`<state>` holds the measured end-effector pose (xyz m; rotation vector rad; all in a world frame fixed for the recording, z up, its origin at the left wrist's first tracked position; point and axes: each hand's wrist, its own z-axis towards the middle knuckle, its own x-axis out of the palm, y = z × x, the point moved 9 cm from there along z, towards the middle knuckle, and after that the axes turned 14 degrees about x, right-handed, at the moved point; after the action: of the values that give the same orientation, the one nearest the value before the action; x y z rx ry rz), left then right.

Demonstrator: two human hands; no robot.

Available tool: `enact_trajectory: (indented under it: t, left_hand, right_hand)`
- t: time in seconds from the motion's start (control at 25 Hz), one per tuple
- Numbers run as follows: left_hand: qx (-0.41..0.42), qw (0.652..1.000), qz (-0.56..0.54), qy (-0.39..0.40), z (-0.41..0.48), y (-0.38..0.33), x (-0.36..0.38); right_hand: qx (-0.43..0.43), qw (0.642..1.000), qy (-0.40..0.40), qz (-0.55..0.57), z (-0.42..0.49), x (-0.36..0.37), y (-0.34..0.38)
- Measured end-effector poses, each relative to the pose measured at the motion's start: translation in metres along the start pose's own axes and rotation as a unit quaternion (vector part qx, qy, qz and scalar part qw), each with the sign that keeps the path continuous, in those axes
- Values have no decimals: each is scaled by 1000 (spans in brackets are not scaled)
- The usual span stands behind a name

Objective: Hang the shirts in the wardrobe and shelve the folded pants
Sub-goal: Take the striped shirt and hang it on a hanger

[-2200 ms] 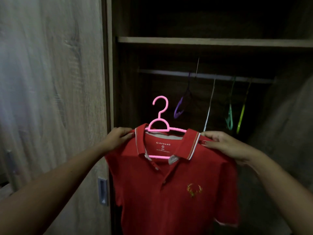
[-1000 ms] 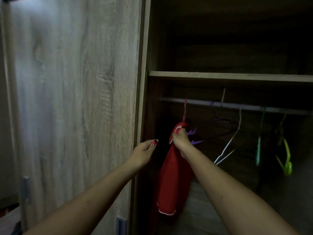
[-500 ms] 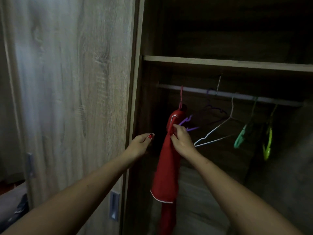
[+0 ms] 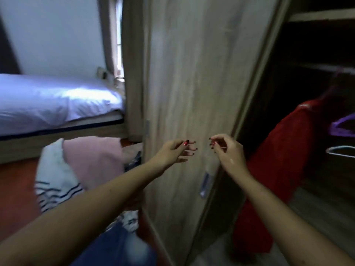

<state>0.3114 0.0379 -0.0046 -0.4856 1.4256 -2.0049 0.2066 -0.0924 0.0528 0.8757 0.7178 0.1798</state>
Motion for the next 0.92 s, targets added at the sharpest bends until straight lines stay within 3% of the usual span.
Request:
enact_trajectory:
  t: [0.28, 0.44, 0.52, 0.64, 0.84, 0.92]
  left_hand:
    - [-101, 971, 118, -181, -67, 80, -246]
    - [-125, 927, 214, -280, -81, 126, -408]
    - [-139, 886, 295, -330, -90, 140, -482]
    - [-167, 838, 395, -337, -91, 161, -552]
    - [-139, 856, 432, -249, -51, 197, -565]
    - [-111, 836, 482, -238, -41, 202, -562]
  right_hand:
    - [-2, 981, 189, 42, 2, 209, 47]
    - [16, 969, 245, 20, 22, 342, 71]
    - [40, 962, 271, -1, 33, 406, 76]
    - [70, 954, 290, -36, 45, 481, 76]
    - [103, 936, 331, -65, 45, 561, 72]
    - [96, 928, 352, -75, 42, 579, 73]
